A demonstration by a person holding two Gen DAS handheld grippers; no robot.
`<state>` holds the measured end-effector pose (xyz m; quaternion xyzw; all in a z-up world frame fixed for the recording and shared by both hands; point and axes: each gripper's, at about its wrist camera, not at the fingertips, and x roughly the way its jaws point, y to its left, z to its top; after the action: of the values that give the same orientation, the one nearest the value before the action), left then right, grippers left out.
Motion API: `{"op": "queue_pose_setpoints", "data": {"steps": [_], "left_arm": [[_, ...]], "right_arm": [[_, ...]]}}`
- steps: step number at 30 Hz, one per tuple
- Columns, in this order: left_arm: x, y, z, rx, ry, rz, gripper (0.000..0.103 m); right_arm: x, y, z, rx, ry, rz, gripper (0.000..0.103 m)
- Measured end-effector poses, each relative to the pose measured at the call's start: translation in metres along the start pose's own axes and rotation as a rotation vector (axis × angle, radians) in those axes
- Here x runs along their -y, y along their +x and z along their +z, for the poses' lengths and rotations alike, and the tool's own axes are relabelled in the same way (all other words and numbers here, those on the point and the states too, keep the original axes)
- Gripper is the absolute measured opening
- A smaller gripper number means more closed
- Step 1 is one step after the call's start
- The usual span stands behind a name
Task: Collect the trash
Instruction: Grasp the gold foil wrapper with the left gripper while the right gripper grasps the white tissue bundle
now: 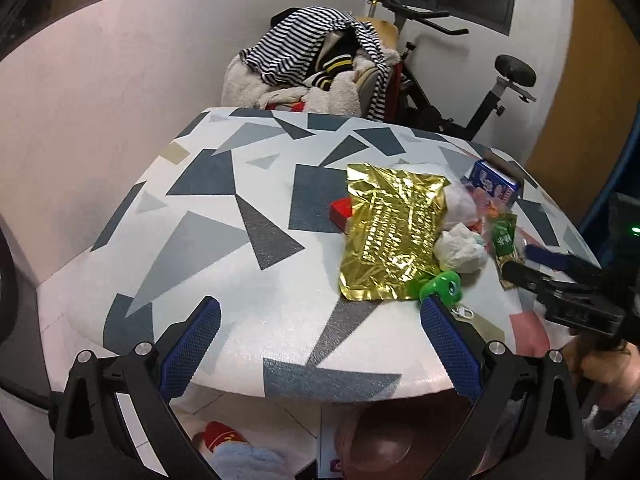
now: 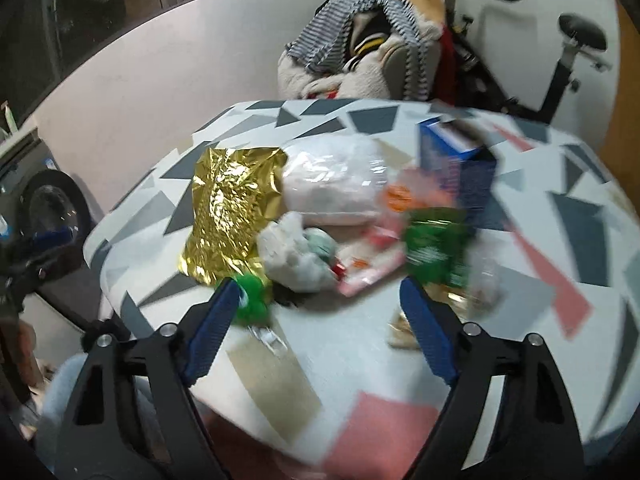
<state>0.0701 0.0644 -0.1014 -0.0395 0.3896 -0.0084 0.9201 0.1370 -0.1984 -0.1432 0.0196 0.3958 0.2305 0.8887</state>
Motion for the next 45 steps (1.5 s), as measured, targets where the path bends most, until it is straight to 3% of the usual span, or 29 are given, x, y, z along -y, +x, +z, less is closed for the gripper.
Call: {"op": "queue_pose_setpoints", "data": {"steps": [6,7,8,12,17,23,28,33,34,35,37,45], "left_arm": [[-0.011,0.009,0.002,-0.009,-0.045,-0.003,0.098],[-0.012,0.011,0.003,-0.013,-0.047,-0.006,0.098],[-0.013,0.012,0.003,-0.018,-0.049,-0.011,0.098],[-0.012,0.016,0.004,-0.016,-0.065,-0.039,0.098],[-0.006,0.034,0.015,-0.056,-0.116,-0.148,0.098],[0.032,0.07,0.032,-0.051,0.016,-0.17,0.098],[0.02,0.111,0.045,-0.095,-0.086,-0.224,0.098],[0.006,0.133,0.053,-0.126,-0.211,-0.35,0.097],[0.007,0.136,0.054,-0.137,-0.21,-0.363,0.094],[0.01,0.136,0.054,-0.143,-0.196,-0.364,0.08],[0.016,0.134,0.054,-0.154,-0.151,-0.362,0.067],[0.027,0.082,0.064,-0.042,-0.002,-0.3,0.062]], "right_arm": [[-0.003,0.05,0.014,-0.079,0.065,0.059,0.076],[-0.005,0.054,0.014,-0.087,0.064,0.068,0.068],[-0.005,0.054,0.014,-0.088,0.062,0.069,0.054],[-0.005,0.038,0.012,-0.024,0.061,0.084,0.054],[0.002,0.007,0.008,0.064,0.076,0.053,0.054],[0.029,-0.016,0.001,0.093,0.156,0.026,0.054],[0.046,-0.027,-0.004,0.102,0.21,0.018,0.054],[0.051,-0.031,-0.007,0.099,0.212,-0.003,0.054],[0.052,-0.032,-0.007,0.098,0.211,-0.008,0.054],[0.052,-0.032,-0.007,0.098,0.212,-0.007,0.054],[0.051,-0.034,-0.007,0.101,0.214,-0.001,0.054],[0.036,-0.053,-0.002,0.129,0.177,-0.004,0.054]]}}
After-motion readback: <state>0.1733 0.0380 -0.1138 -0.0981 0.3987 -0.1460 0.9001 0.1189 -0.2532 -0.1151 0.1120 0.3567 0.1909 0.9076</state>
